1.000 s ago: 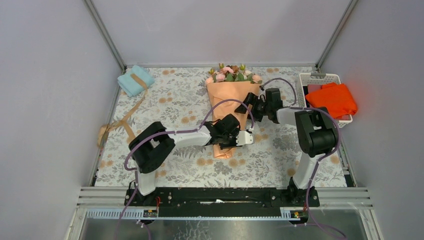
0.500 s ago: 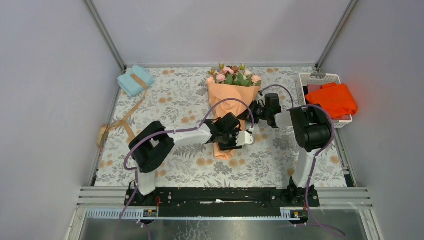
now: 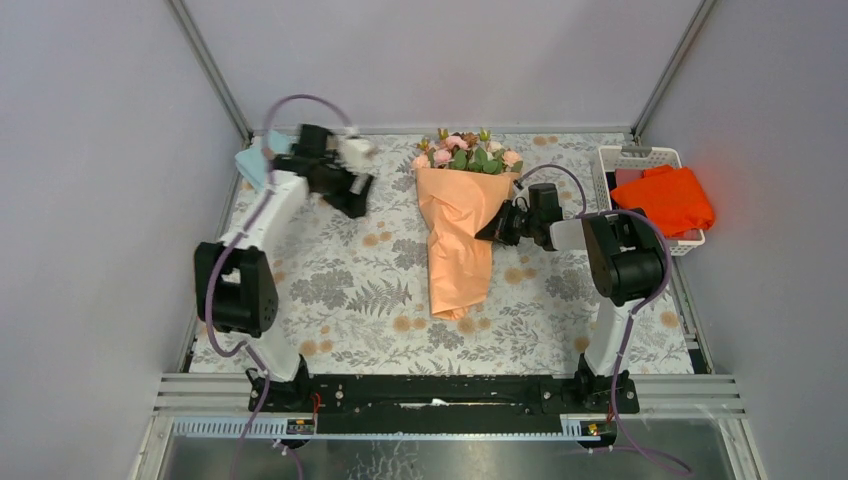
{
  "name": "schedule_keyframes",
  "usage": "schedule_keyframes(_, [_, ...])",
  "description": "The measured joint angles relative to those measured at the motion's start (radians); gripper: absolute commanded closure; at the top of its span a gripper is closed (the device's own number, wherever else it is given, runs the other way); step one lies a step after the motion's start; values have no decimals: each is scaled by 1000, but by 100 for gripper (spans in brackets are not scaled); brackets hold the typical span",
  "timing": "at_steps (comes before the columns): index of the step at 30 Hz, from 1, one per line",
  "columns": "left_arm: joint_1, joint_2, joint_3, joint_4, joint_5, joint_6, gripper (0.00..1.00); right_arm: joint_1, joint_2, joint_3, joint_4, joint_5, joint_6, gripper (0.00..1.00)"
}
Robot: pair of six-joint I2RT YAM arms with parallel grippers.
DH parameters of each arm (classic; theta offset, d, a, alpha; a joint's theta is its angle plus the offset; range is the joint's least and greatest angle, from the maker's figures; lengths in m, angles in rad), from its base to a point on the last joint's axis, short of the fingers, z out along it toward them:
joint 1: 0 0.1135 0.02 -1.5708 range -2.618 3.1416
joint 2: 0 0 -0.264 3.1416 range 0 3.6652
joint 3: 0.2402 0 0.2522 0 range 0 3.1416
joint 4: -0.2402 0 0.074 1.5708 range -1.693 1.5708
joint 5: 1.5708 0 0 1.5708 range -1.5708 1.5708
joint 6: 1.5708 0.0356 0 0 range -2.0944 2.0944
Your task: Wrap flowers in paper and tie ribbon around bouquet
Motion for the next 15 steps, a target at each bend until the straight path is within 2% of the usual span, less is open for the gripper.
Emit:
schedule_keyframes(4, [381, 0, -73, 32, -120, -113, 8, 1, -12, 11, -47, 9, -36, 100])
schedule_keyframes(6, [513, 1, -122, 47, -193, -143, 7, 2, -16, 18, -69, 14, -52, 100])
schedule_keyframes(8, [600, 2, -169, 56, -259, -163, 7, 4, -19, 23, -83, 18, -65, 100])
schedule_keyframes(11, [666, 13, -217, 76, -301, -190, 8, 7, -23, 29, -102, 24, -83, 100])
schedule_keyframes(15, [763, 28, -283, 183, -285, -323, 19, 11, -31, 32, -128, 33, -104, 100])
